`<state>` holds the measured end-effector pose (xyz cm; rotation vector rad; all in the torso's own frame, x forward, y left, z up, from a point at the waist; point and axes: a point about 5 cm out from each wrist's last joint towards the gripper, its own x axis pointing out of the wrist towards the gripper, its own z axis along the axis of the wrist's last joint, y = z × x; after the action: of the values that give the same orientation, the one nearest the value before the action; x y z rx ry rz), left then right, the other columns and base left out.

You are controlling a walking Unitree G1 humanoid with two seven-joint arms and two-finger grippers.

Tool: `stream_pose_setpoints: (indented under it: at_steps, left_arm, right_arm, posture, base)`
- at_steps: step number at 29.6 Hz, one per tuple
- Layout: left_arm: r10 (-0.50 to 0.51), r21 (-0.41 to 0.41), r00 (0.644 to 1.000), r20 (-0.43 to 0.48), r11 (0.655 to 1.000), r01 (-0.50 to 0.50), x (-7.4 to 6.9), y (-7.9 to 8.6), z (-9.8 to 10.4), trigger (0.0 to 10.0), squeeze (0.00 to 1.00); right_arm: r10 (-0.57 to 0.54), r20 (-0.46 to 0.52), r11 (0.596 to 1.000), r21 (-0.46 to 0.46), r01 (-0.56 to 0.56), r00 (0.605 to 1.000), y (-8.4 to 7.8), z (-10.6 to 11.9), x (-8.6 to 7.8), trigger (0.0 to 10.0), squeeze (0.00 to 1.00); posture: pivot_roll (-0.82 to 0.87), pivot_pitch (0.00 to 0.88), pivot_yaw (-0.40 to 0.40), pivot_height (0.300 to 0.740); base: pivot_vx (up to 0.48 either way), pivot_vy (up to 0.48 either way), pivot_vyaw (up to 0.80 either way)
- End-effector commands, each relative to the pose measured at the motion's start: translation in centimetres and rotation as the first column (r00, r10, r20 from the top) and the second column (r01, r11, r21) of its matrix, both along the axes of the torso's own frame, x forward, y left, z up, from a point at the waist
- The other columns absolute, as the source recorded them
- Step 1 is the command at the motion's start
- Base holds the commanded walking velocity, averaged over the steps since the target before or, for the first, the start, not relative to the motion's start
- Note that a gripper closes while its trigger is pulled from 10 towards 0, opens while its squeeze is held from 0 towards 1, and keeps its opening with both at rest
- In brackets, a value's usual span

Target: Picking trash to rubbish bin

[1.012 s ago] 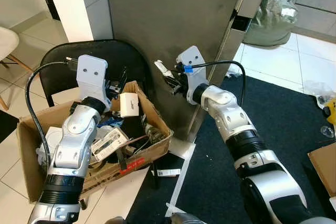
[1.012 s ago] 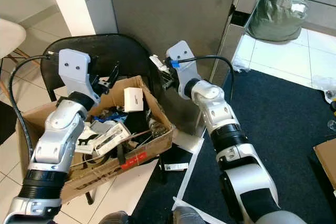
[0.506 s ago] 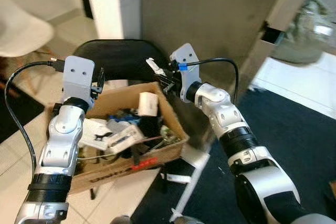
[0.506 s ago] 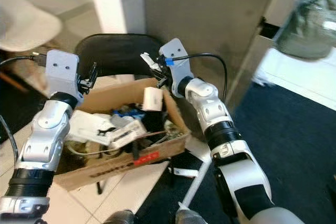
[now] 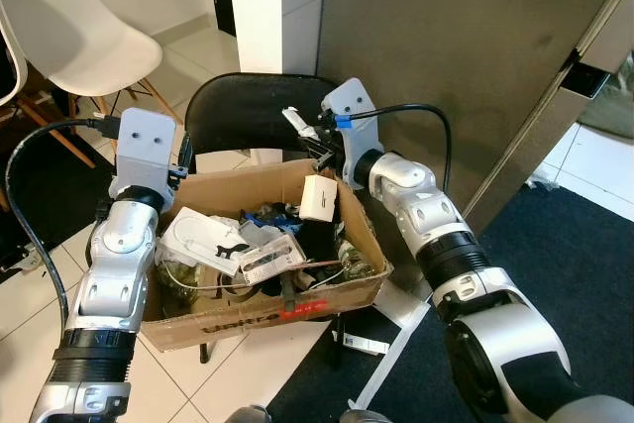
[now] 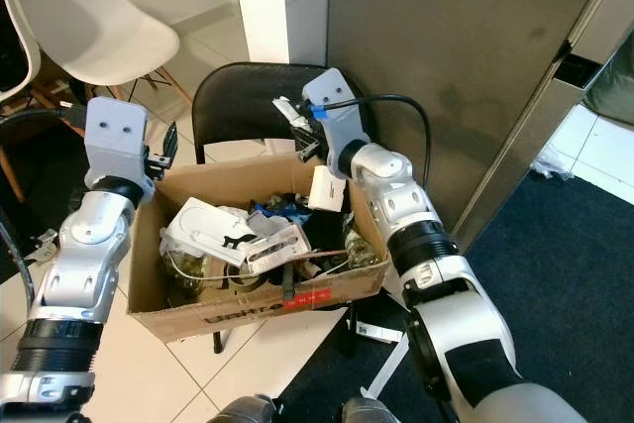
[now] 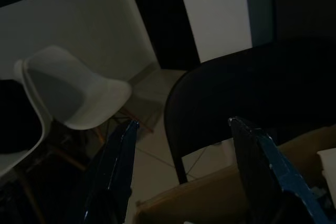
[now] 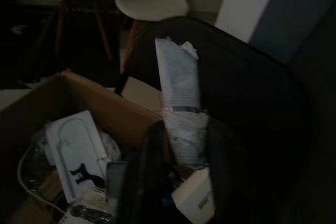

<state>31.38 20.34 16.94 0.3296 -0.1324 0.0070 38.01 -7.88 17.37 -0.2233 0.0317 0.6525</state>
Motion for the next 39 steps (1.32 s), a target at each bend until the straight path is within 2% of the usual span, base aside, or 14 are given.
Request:
stream_pose_setpoints:
  at_steps: [1,2,13,19,20,21,23,25,29,32,35,37,39]
  left_arm:
    - [0.000,0.012,1.000,-0.021,1.000,0.000,0.1,-0.1,-0.2,10.0,0.00]
    - [-0.002,0.011,1.000,-0.021,1.000,0.003,0.1,-0.1,-0.3,10.0,0.00]
    - [-0.016,0.007,1.000,-0.024,1.000,0.016,0.2,-0.5,-0.3,10.0,0.00]
    - [-0.025,0.004,0.999,-0.025,1.000,0.025,0.2,-0.7,-0.4,10.0,0.00]
    - [-0.026,0.004,0.999,-0.025,1.000,0.026,0.2,-0.8,-0.4,10.0,0.00]
    - [-0.027,0.003,0.999,-0.024,1.000,0.027,0.2,-0.8,-0.4,10.0,0.00]
    - [-0.029,0.001,0.999,-0.022,1.000,0.029,0.2,-0.9,-0.3,10.0,0.00]
    - [-0.030,0.000,0.999,-0.022,1.000,0.030,0.2,-0.9,-0.3,10.0,0.00]
    - [-0.064,-0.016,0.998,-0.013,0.998,0.064,0.2,-1.5,-0.3,10.0,0.00]
    - [-0.112,-0.034,0.994,0.002,0.993,0.112,0.2,-2.7,-0.4,10.0,0.00]
    - [-0.149,-0.049,0.989,0.022,0.987,0.150,0.3,-3.6,-0.2,10.0,0.00]
    - [-0.214,-0.114,0.975,0.057,0.969,0.219,0.2,-5.2,0.0,10.0,0.00]
    - [-0.259,-0.182,0.965,0.049,0.947,0.263,0.3,-6.4,-0.8,10.0,0.00]
  right_arm:
    - [0.000,0.010,1.000,-0.005,0.000,1.000,0.0,0.2,0.1,10.0,0.67]
    - [0.004,0.010,1.000,0.000,-0.004,1.000,0.0,0.3,0.1,10.0,1.00]
    - [-0.008,0.009,1.000,0.006,0.008,1.000,-0.4,0.6,0.4,10.0,1.00]
    - [0.051,-0.017,0.998,-0.036,-0.052,0.999,0.1,0.0,0.0,10.0,1.00]
    - [0.059,-0.018,0.997,-0.048,-0.059,0.998,0.2,-0.1,-0.1,10.0,0.84]
    - [0.062,-0.020,0.997,-0.047,-0.063,0.998,0.2,-0.1,-0.1,10.0,0.53]
    - [0.058,-0.024,0.998,-0.034,-0.058,0.998,0.1,-0.1,-0.1,10.0,0.00]
    - [0.055,-0.025,0.998,-0.026,-0.056,0.998,0.1,0.0,-0.1,10.0,0.00]
    - [0.026,-0.020,0.999,0.047,-0.025,0.999,-0.7,0.5,0.3,10.0,0.00]
    - [-0.007,0.002,0.994,0.107,0.007,1.000,-1.3,0.6,0.3,10.0,0.00]
    - [-0.030,0.002,0.992,0.119,0.029,1.000,-1.6,0.0,0.2,10.0,0.00]
    - [-0.044,0.002,0.983,0.179,0.043,0.999,-2.0,-0.4,-0.1,10.0,0.00]
    - [-0.056,0.016,0.969,0.243,0.050,0.998,-2.5,-0.3,-0.3,10.0,0.00]
  posture:
    - [-0.01,0.000,-0.048,0.740]
    - [-0.01,0.000,-0.048,0.740]
    - [-0.02,0.000,-0.047,0.740]
    - [-0.02,0.000,-0.047,0.740]
    - [-0.02,0.000,-0.047,0.740]
    - [-0.02,0.000,-0.047,0.740]
    - [-0.02,0.000,-0.047,0.740]
    - [-0.02,0.000,-0.047,0.740]
    - [-0.02,0.000,-0.049,0.740]
    - [-0.02,0.000,-0.049,0.740]
    - [-0.02,0.000,-0.059,0.740]
    - [-0.02,0.000,-0.059,0.740]
    - [-0.02,0.000,-0.063,0.740]
  base:
    - [0.000,0.000,0.00]
    - [0.000,0.000,0.00]
    - [0.000,0.000,0.00]
    - [0.000,0.000,0.00]
    - [0.000,0.000,0.00]
    - [0.000,0.000,0.00]
    - [0.000,0.000,0.00]
    - [0.000,0.000,0.00]
    - [0.000,0.000,0.00]
    - [0.000,0.000,0.00]
    - [0.000,0.000,0.00]
    - [0.000,0.000,0.00]
    - [0.000,0.000,0.00]
